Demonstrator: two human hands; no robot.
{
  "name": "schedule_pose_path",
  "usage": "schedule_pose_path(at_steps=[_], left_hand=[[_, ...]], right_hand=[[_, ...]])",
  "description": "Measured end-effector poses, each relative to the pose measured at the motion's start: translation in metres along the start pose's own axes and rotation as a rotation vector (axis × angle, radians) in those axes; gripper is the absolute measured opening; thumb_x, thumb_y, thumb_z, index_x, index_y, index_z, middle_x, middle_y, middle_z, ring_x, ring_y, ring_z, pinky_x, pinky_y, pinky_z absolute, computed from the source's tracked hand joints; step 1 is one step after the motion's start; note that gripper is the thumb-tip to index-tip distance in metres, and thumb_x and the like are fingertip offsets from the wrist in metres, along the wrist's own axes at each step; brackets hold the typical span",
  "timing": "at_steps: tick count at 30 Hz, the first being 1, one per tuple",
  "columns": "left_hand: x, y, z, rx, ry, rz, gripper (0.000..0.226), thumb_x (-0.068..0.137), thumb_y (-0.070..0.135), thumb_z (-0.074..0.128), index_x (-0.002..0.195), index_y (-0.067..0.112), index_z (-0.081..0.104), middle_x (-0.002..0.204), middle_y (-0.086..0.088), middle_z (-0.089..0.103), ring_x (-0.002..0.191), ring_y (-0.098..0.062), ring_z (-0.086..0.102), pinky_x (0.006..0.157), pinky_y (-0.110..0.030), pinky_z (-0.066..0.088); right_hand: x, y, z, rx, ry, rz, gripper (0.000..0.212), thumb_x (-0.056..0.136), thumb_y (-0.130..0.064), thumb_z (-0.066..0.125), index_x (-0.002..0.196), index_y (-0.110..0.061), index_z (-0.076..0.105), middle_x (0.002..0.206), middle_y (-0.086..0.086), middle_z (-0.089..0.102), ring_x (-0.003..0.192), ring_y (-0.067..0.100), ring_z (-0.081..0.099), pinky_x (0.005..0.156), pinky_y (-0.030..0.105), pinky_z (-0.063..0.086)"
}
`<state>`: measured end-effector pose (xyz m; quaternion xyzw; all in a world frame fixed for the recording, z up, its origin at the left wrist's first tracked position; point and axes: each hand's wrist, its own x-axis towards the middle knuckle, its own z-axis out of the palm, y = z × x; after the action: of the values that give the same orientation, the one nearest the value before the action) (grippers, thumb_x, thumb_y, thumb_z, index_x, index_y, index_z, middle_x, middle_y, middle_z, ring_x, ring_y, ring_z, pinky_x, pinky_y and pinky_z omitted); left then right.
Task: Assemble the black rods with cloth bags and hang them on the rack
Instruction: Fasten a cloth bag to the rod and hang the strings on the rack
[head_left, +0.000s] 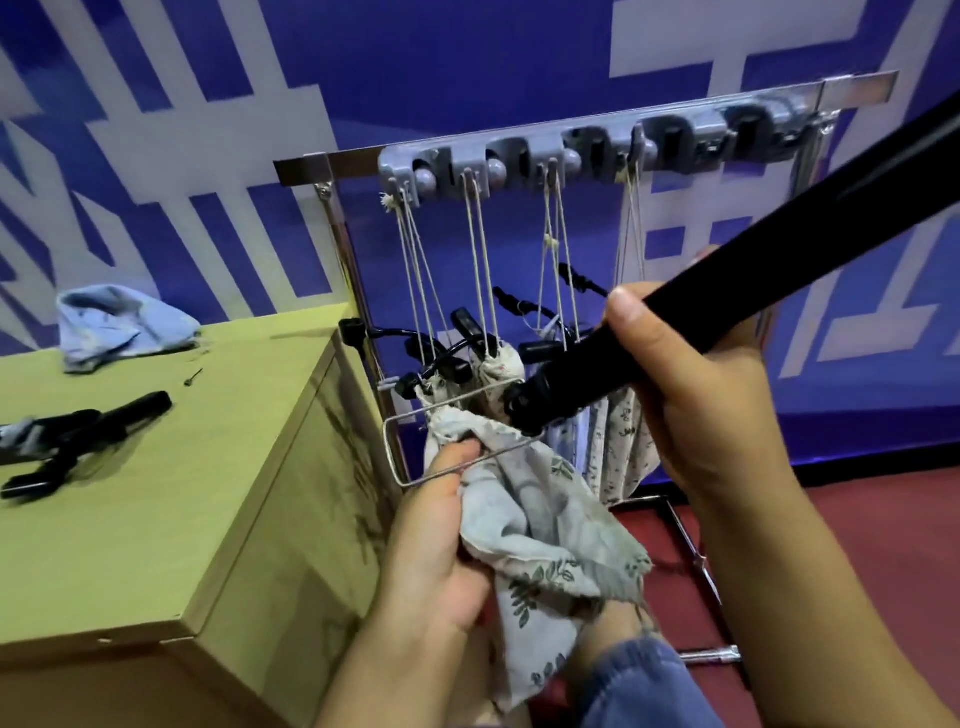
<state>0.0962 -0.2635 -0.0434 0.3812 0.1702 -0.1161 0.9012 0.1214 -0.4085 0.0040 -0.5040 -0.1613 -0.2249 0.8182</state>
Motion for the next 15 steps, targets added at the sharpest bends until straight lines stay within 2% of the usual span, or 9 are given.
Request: schedule_pose_path(at_steps=[3, 4, 6, 8, 10, 12, 13, 15], left_hand=[[-0.005, 0.004, -0.002, 0.033, 0.045, 0.104, 0.019, 0.076, 0.021, 0.062, 0.087, 0.006, 0.066, 0.091, -0.017, 0.063, 0.084, -0.031, 0.062, 0.099, -0.051, 0.041], [-0.006, 0.005, -0.002, 0.058, 0.04, 0.141, 0.029, 0.07, 0.02, 0.066, 0.095, 0.005, 0.066, 0.098, -0.021, 0.063, 0.091, -0.034, 0.062, 0.1, -0.053, 0.041], [-0.008, 0.007, -0.003, 0.115, 0.017, 0.175, 0.049, 0.068, 0.023, 0.067, 0.11, -0.001, 0.063, 0.116, -0.024, 0.063, 0.107, -0.038, 0.06, 0.102, -0.055, 0.041], [-0.012, 0.012, -0.002, 0.164, -0.011, 0.201, 0.048, 0.072, 0.026, 0.065, 0.113, 0.002, 0.065, 0.112, -0.024, 0.066, 0.103, -0.035, 0.063, 0.1, -0.049, 0.044], [-0.016, 0.018, 0.0, 0.208, -0.049, 0.259, 0.043, 0.07, 0.024, 0.065, 0.107, 0.001, 0.068, 0.105, -0.022, 0.068, 0.093, -0.031, 0.065, 0.098, -0.046, 0.045], [-0.021, 0.022, 0.002, 0.258, -0.137, 0.321, 0.037, 0.072, 0.019, 0.063, 0.103, -0.001, 0.068, 0.098, -0.021, 0.07, 0.083, -0.027, 0.067, 0.087, -0.039, 0.053], [-0.022, 0.023, 0.003, 0.278, -0.184, 0.346, 0.031, 0.075, 0.016, 0.06, 0.099, -0.001, 0.069, 0.091, -0.018, 0.072, 0.073, -0.022, 0.069, 0.074, -0.032, 0.058], [-0.024, 0.025, 0.004, 0.316, -0.254, 0.368, 0.024, 0.079, 0.014, 0.056, 0.091, 0.002, 0.072, 0.081, -0.012, 0.073, 0.06, -0.015, 0.068, 0.055, -0.021, 0.055]], right_hand=[[-0.009, 0.009, -0.004, -0.148, -0.019, -0.013, 0.047, 0.063, -0.029, 0.081, 0.096, -0.008, 0.056, 0.069, -0.015, 0.063, 0.069, -0.001, 0.06, 0.068, 0.013, 0.045], [-0.013, 0.012, -0.004, -0.201, -0.048, -0.004, 0.049, 0.065, -0.032, 0.078, 0.098, -0.004, 0.054, 0.071, -0.014, 0.063, 0.07, -0.001, 0.06, 0.067, 0.012, 0.045], [-0.02, 0.022, -0.003, -0.304, -0.105, 0.017, 0.067, 0.062, -0.048, 0.078, 0.101, 0.0, 0.051, 0.076, -0.008, 0.061, 0.073, 0.005, 0.06, 0.069, 0.017, 0.045], [-0.027, 0.03, -0.002, -0.421, -0.153, 0.036, 0.08, 0.06, -0.063, 0.073, 0.104, -0.001, 0.049, 0.078, -0.006, 0.057, 0.073, 0.002, 0.059, 0.07, 0.018, 0.044], [-0.036, 0.037, -0.002, -0.49, -0.157, 0.083, 0.077, 0.06, -0.061, 0.07, 0.112, -0.011, 0.044, 0.087, -0.017, 0.051, 0.08, -0.014, 0.056, 0.069, 0.006, 0.041], [-0.045, 0.042, 0.002, -0.508, -0.221, 0.122, 0.078, 0.064, -0.057, 0.072, 0.12, -0.012, 0.042, 0.099, -0.014, 0.051, 0.09, -0.017, 0.053, 0.073, 0.002, 0.04], [-0.049, 0.045, 0.003, -0.52, -0.257, 0.119, 0.076, 0.067, -0.058, 0.072, 0.123, -0.015, 0.043, 0.105, -0.012, 0.051, 0.096, -0.014, 0.052, 0.077, 0.004, 0.04], [-0.052, 0.05, 0.006, -0.551, -0.304, 0.082, 0.072, 0.064, -0.066, 0.064, 0.12, -0.027, 0.042, 0.112, -0.015, 0.045, 0.103, -0.02, 0.046, 0.081, -0.001, 0.035]])
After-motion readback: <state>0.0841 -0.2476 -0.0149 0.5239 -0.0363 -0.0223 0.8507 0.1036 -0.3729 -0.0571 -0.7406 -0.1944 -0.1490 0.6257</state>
